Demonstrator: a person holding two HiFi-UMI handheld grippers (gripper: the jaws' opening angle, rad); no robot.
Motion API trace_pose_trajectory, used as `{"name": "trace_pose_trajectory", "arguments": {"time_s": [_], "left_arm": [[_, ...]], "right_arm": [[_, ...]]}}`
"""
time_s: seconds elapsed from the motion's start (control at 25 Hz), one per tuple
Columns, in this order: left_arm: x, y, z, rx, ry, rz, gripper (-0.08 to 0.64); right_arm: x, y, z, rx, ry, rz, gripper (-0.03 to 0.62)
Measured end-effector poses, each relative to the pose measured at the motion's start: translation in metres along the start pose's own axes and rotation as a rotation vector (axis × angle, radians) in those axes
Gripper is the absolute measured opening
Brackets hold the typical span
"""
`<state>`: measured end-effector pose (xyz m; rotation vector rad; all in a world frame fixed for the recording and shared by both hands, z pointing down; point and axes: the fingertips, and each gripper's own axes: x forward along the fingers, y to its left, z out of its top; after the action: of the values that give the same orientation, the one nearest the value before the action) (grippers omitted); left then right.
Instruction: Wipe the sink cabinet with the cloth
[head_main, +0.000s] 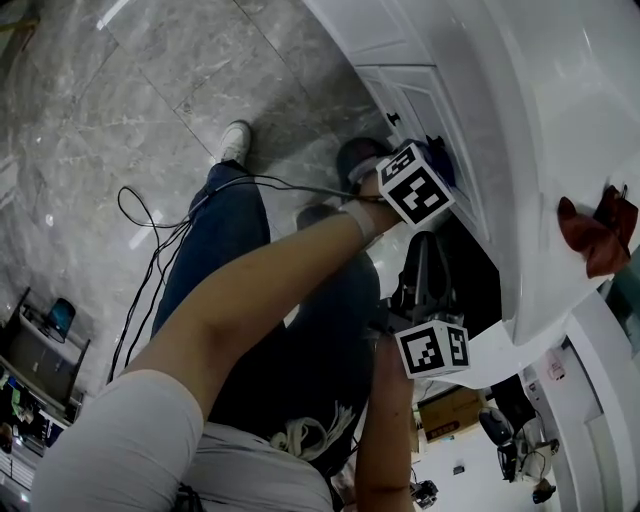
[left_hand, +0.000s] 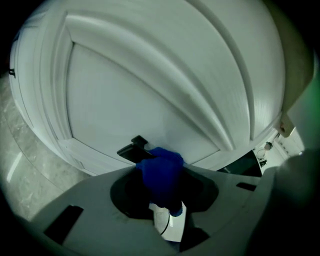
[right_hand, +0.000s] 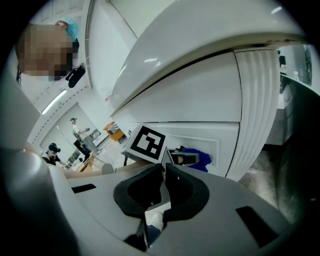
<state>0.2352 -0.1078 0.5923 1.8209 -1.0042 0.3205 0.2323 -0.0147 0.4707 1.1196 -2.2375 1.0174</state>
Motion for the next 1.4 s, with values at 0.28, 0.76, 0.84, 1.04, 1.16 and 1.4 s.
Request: {"name": "trace_pose_trajectory", "arguments": {"time_s": [0.28, 0.76, 0.84, 1.04, 1.16, 1.4], "left_arm": [[-0.027, -0.026, 0.019, 0.035, -0.051, -0.032, 0.117], [-0.073, -0.036, 0.044, 0.074, -0.121, -0.018, 0.115], [-0.081, -0.038, 0.049, 0.078, -0.138, -0.014, 0.115], [-0.087, -0.044, 0.053, 0.121, -0.140, 0.004, 0.115], [-0.087, -0.048, 0.051, 0.136, -0.143, -0.012, 0.115], [-0.079, -0.064, 0.043, 0.195, -0.126, -0.044, 0.115]], "right_arm": [[-0.008, 0.001, -0.001, 0.023, 0.009, -0.034, 0.037], [-0.020, 0.013, -0.001, 0.009, 0.019, -0.036, 0.037], [-0.022, 0.015, 0.002, 0.016, 0.007, -0.030, 0.037], [-0.025, 0.018, -0.002, -0.004, 0.028, -0.004, 0.037], [-0.029, 0.016, -0.007, -0.012, 0.037, 0.008, 0.037], [-0.034, -0.004, -0.007, -0.012, 0.025, 0.006, 0.037]]}}
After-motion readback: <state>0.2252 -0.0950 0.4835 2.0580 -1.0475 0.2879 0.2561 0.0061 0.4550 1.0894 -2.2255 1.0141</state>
